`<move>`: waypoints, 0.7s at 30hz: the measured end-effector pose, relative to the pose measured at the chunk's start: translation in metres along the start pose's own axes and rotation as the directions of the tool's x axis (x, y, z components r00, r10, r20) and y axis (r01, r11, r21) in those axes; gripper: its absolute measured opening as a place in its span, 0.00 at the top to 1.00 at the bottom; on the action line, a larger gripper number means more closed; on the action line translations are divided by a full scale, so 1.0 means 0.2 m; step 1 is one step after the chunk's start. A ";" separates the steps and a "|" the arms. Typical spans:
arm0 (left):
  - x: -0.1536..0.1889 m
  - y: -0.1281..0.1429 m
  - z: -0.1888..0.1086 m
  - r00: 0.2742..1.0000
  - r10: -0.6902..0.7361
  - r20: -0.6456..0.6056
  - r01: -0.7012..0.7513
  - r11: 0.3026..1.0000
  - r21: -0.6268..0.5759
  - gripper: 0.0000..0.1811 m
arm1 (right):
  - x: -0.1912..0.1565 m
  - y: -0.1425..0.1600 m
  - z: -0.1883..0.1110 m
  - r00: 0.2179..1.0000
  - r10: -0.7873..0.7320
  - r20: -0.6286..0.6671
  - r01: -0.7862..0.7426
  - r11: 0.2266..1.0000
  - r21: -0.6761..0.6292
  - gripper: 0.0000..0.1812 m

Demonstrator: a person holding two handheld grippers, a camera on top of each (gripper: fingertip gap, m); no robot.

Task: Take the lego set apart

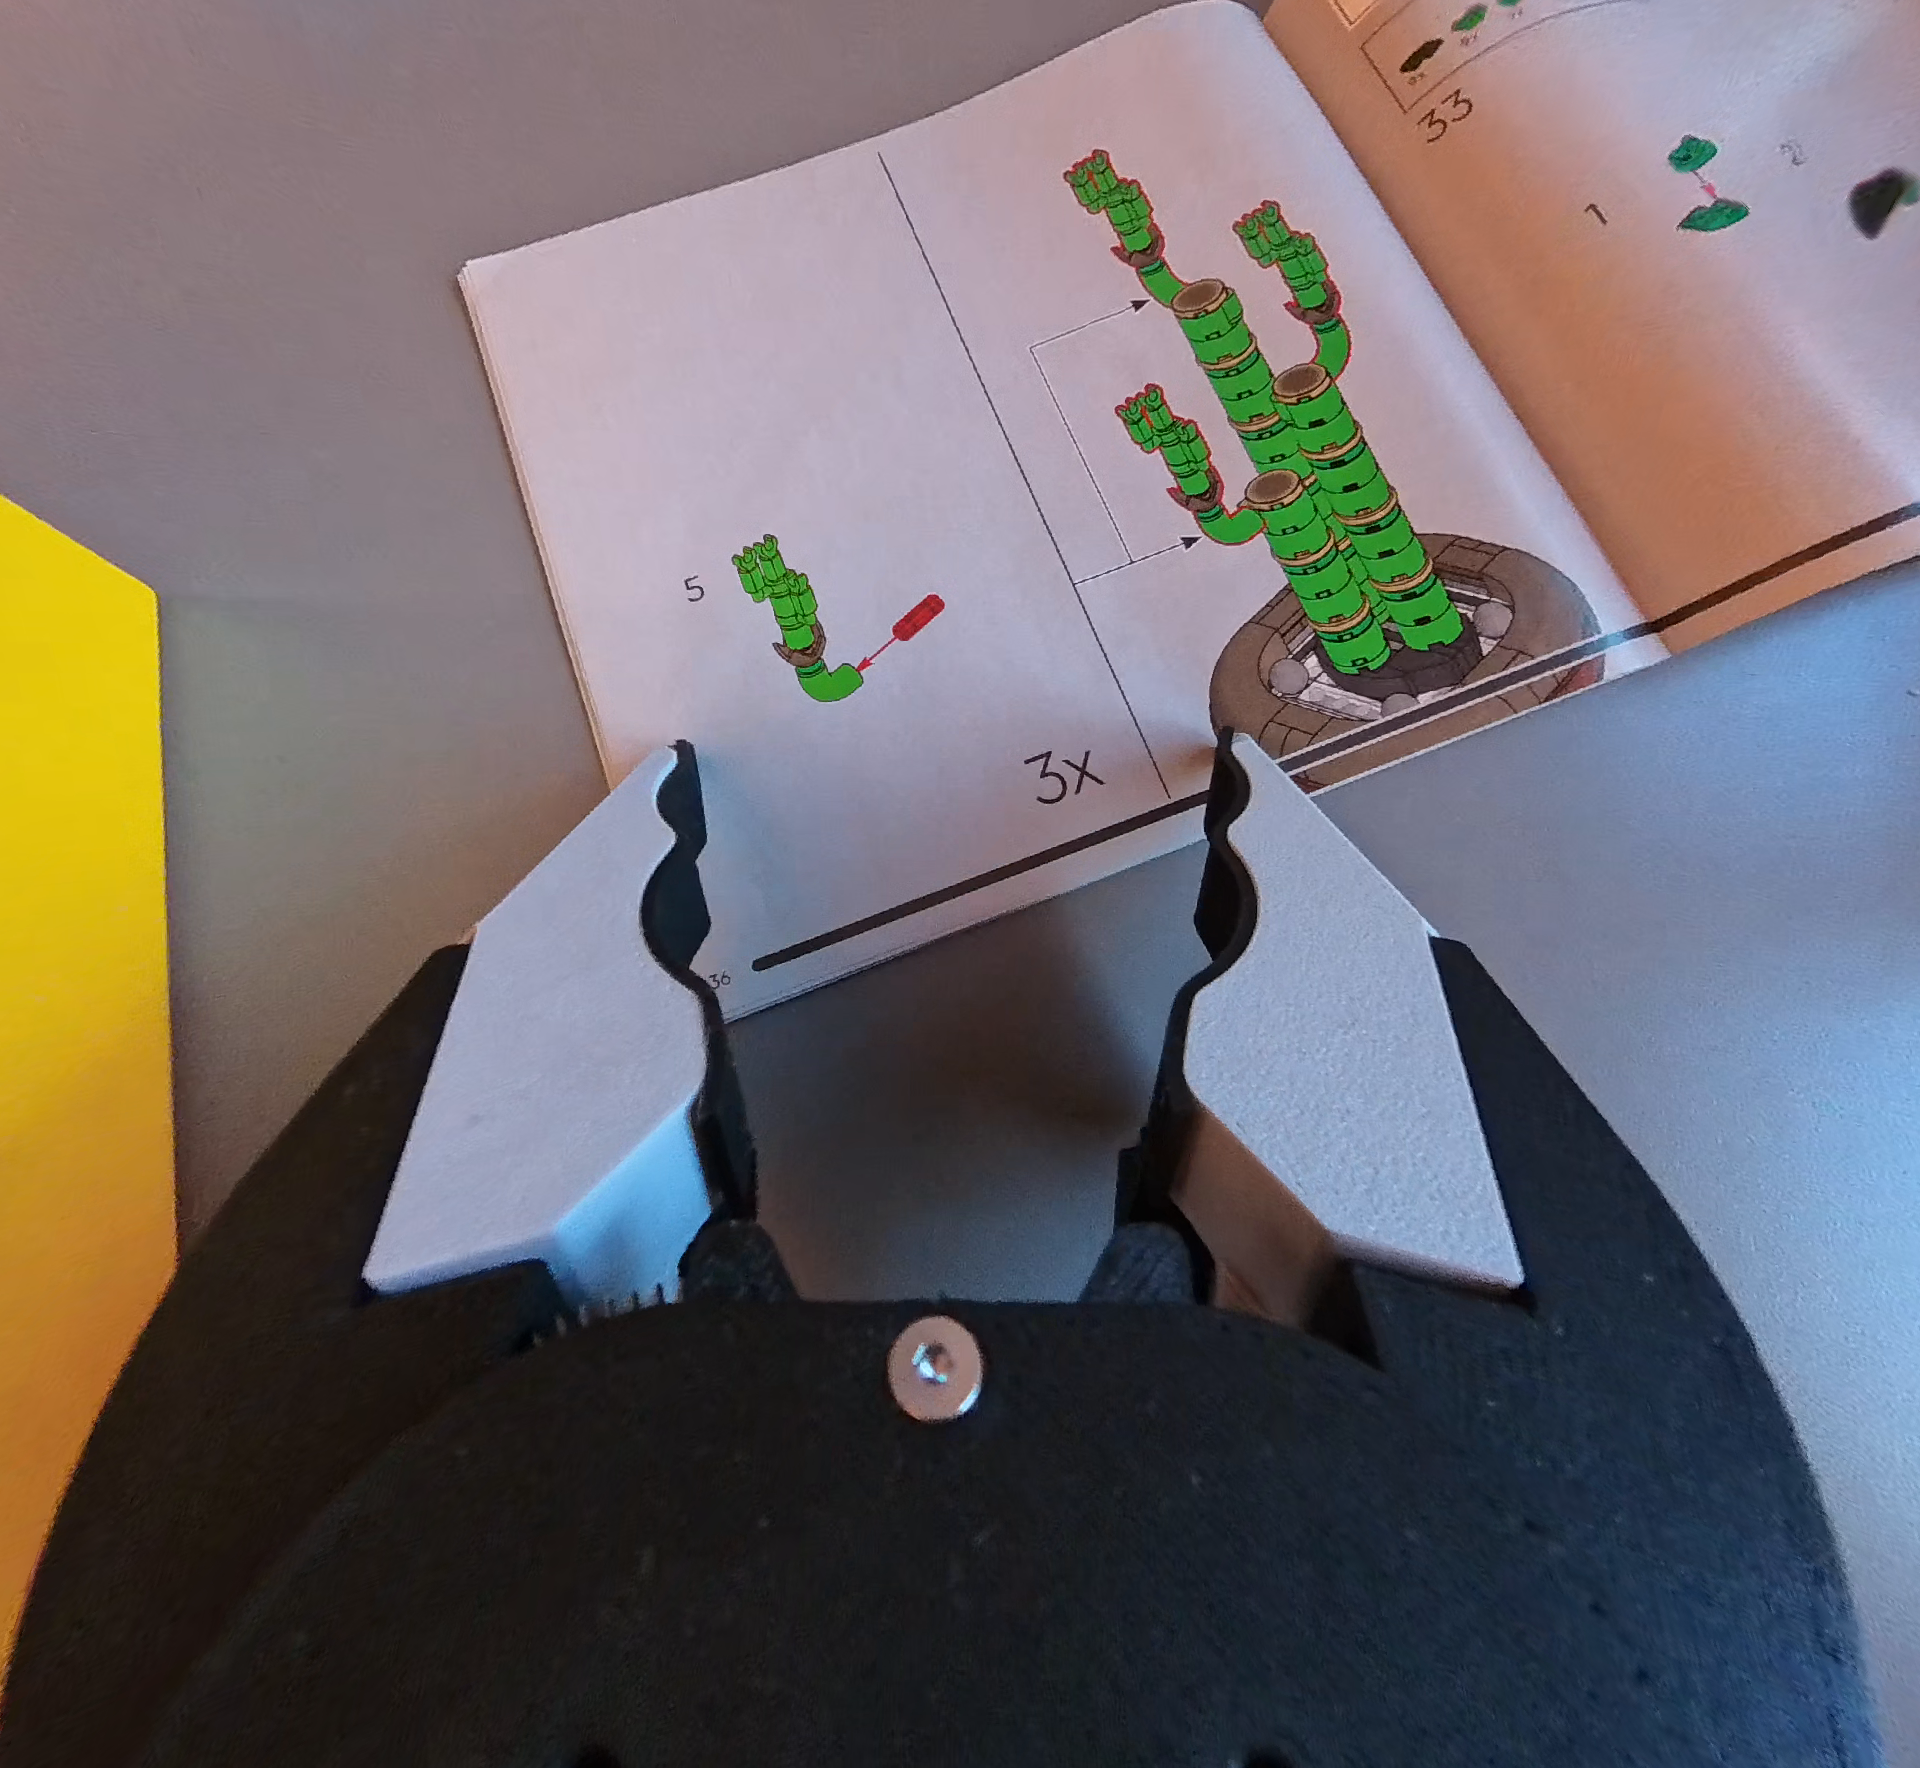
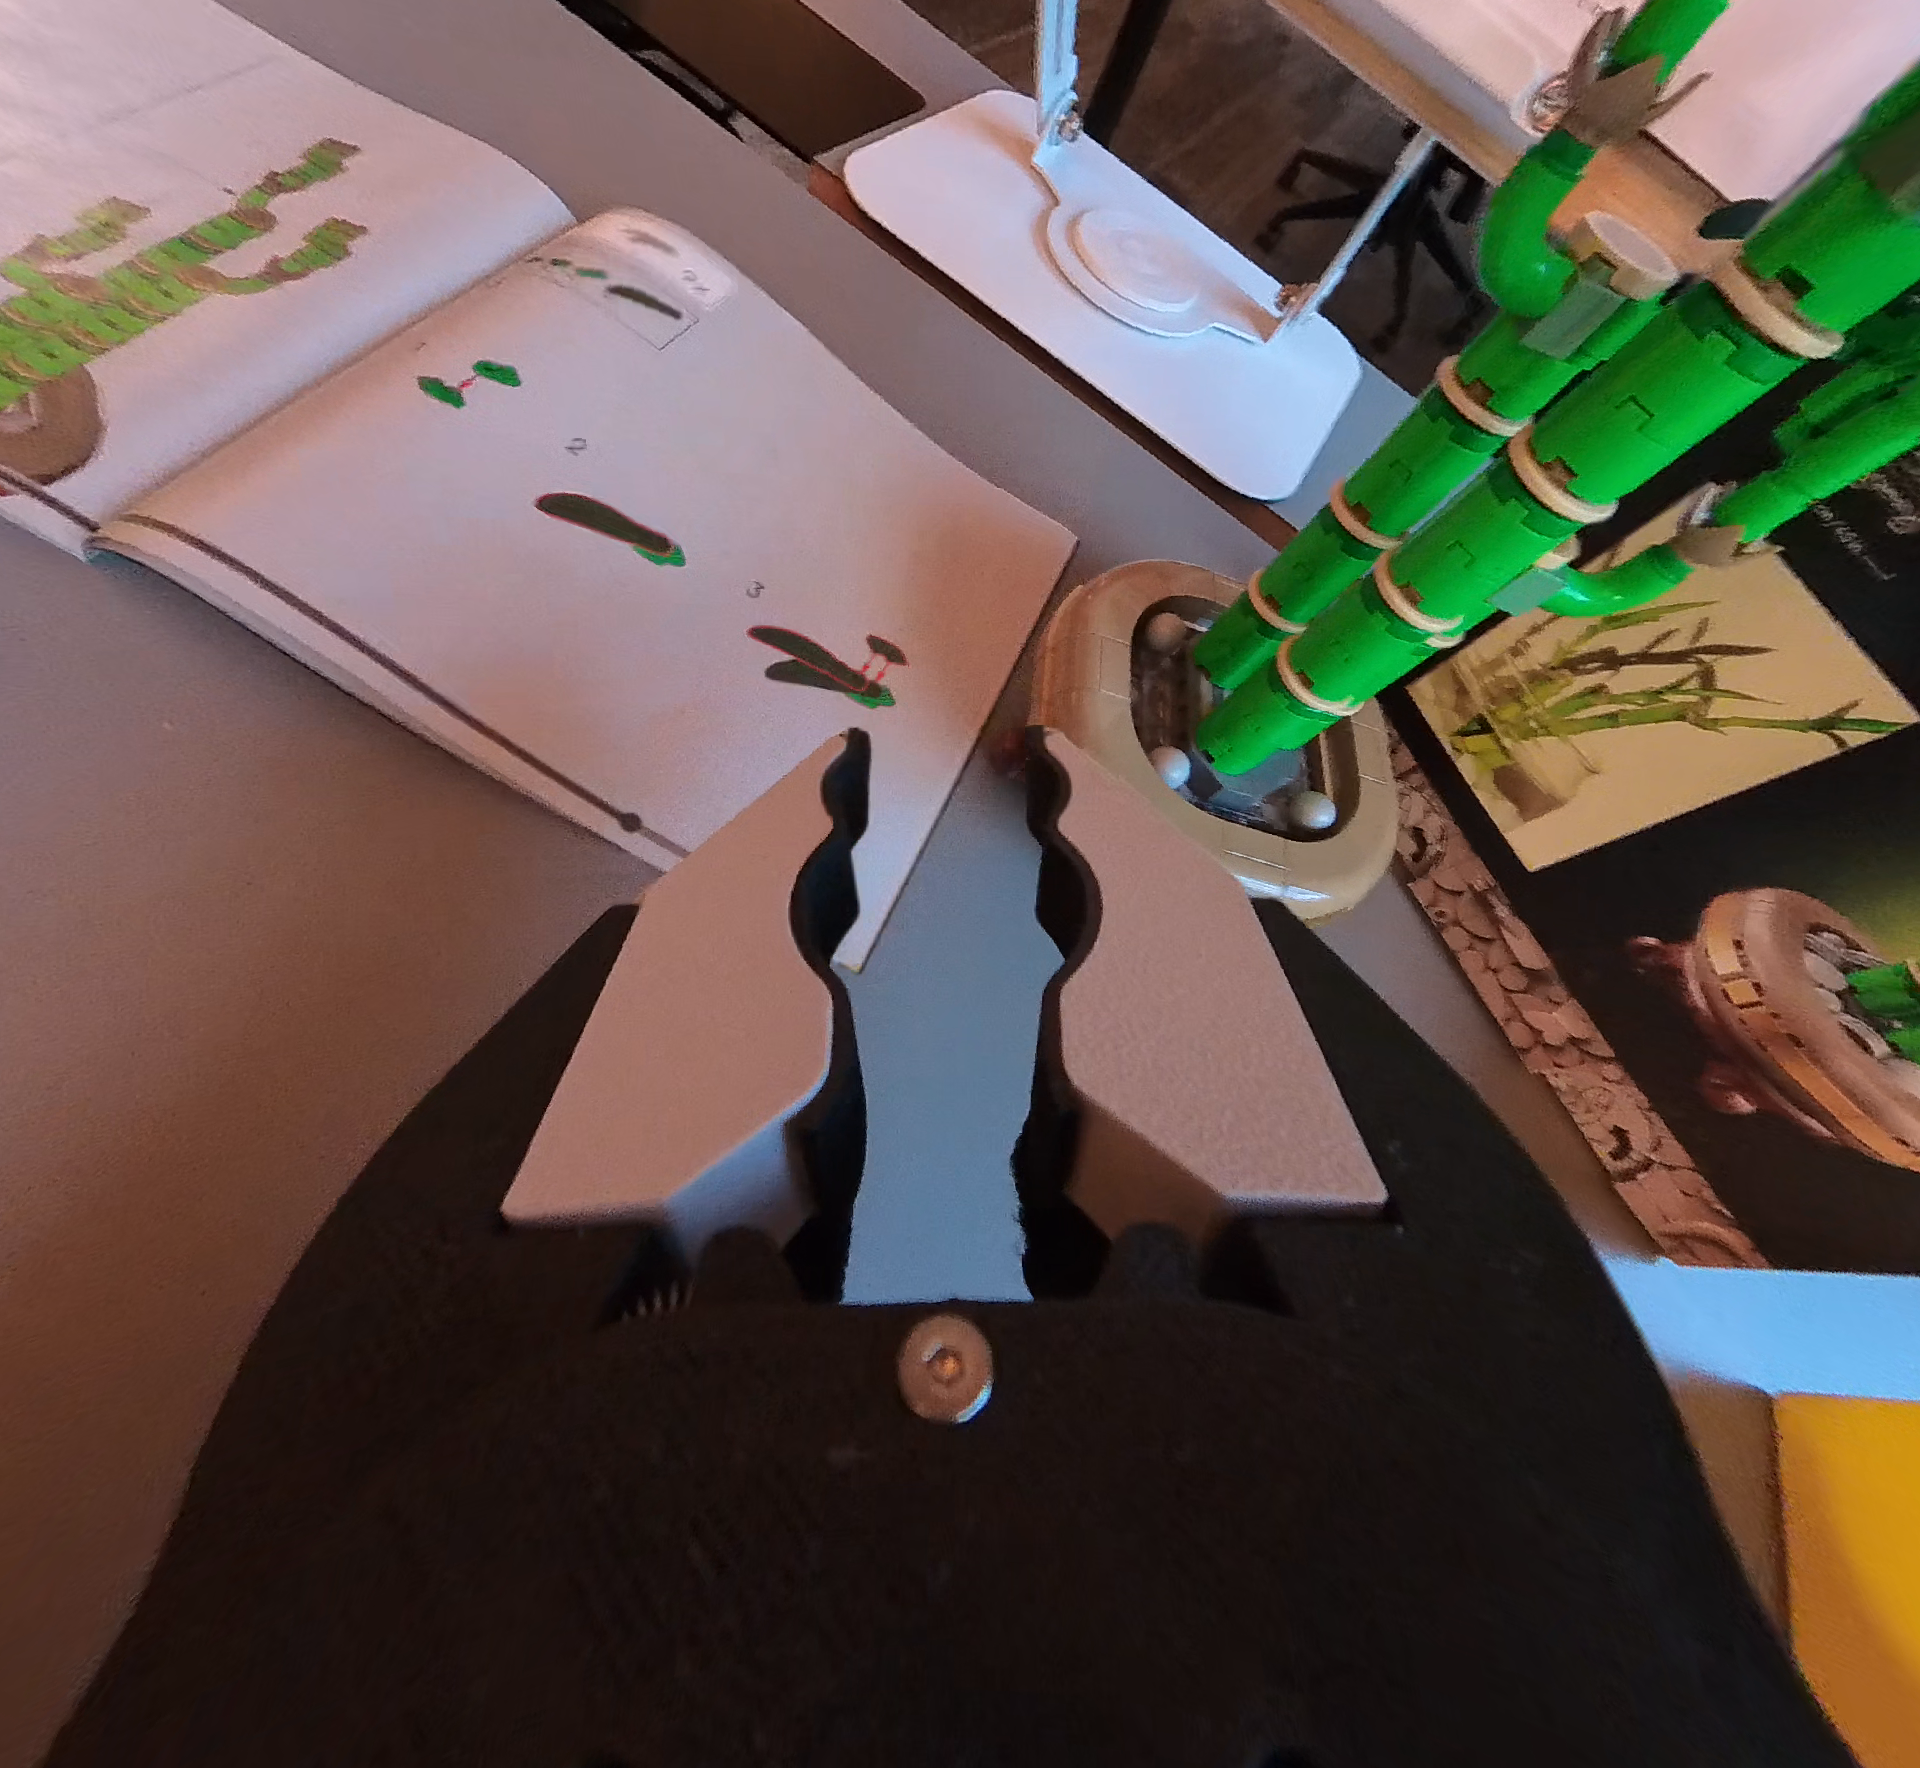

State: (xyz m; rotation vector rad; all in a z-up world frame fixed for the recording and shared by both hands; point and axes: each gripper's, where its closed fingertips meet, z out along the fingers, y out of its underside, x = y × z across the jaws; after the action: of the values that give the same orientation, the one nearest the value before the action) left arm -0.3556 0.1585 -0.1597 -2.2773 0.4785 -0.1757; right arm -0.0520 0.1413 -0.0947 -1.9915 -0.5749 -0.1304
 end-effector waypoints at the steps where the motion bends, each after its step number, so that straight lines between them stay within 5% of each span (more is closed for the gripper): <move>1: 0.00 0.00 0.00 1.000 0.003 -0.002 -0.003 1.000 -0.001 0.47 | -0.02 0.01 0.00 1.000 0.009 0.028 -0.009 1.000 -0.001 0.85; 4: 0.00 0.00 0.00 1.000 0.006 -0.007 -0.006 1.000 -0.003 0.47 | -0.11 0.06 0.04 0.989 0.051 0.138 -0.046 0.998 -0.045 0.84; 7: -0.01 0.00 0.00 1.000 0.009 -0.009 -0.010 1.000 -0.002 0.48 | -0.21 0.09 0.07 0.965 0.100 0.244 -0.084 0.994 -0.075 0.71; 21: -0.08 0.00 -0.01 1.000 0.009 -0.005 -0.009 1.000 -0.012 0.59 | -0.28 0.19 0.11 0.952 0.123 0.282 -0.073 0.980 -0.184 0.57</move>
State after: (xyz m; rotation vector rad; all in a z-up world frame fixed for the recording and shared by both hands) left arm -0.3712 0.1644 -0.1582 -2.2867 0.4934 -0.1741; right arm -0.0880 0.1283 -0.1544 -2.2215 -0.6686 0.1858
